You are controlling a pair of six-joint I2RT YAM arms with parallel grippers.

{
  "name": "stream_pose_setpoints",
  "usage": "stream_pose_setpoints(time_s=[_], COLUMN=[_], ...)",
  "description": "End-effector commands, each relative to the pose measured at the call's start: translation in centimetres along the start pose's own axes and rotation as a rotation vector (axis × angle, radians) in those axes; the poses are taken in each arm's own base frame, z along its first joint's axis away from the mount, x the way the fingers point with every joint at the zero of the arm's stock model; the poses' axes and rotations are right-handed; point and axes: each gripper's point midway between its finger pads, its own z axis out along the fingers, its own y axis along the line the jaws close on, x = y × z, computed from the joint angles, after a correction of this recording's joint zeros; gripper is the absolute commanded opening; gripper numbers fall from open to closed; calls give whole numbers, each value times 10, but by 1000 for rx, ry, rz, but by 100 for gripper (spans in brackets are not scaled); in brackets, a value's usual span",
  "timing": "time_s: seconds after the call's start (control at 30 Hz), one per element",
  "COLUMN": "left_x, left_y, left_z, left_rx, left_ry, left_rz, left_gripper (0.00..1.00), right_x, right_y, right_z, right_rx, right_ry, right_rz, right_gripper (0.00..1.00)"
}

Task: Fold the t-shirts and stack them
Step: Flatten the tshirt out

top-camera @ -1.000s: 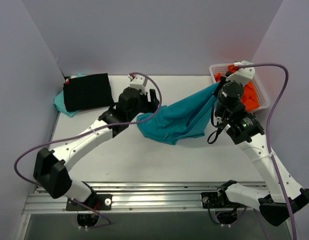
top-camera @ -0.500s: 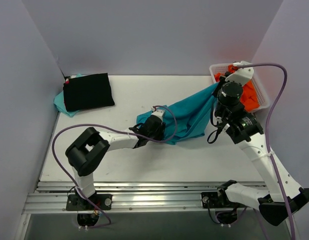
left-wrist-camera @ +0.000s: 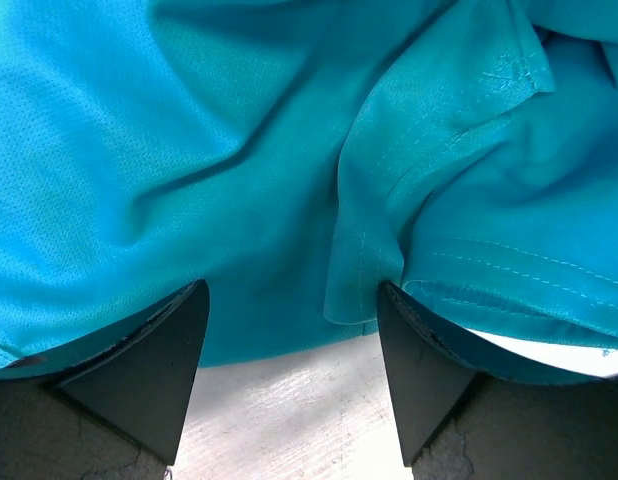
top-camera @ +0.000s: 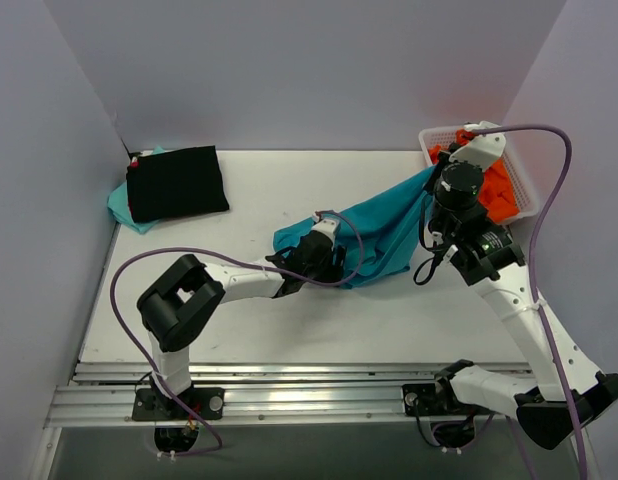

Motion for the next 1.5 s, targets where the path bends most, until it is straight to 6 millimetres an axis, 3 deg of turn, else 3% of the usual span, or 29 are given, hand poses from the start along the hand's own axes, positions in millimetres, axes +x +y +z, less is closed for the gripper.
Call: stream_pose_setpoints(time_s=[0.0, 0.47, 0.87, 1.23, 1.47], left_x=[-42, -58, -49, -19, -13], left_y=[-20, -43, -47, -38, -34], left_z=[-17, -44, -33, -7, -4], left_rx=[37, 51, 45, 10, -10], left_ry=[-115, -162, -137, -65, -57], left_rz=[1, 38, 50, 64, 64], left_gripper=[76, 75, 73, 66, 66], right_x=[-5, -3, -3, 2, 4], right_y=[2, 3, 2, 3, 2], right_z=[4, 5, 5, 9, 10], right_rx=[-1, -10, -8, -6, -5], right_ry=[-22, -16, -14, -3, 0], right_rz=[32, 34, 33, 27, 26], right_gripper=[0, 0, 0, 0, 0])
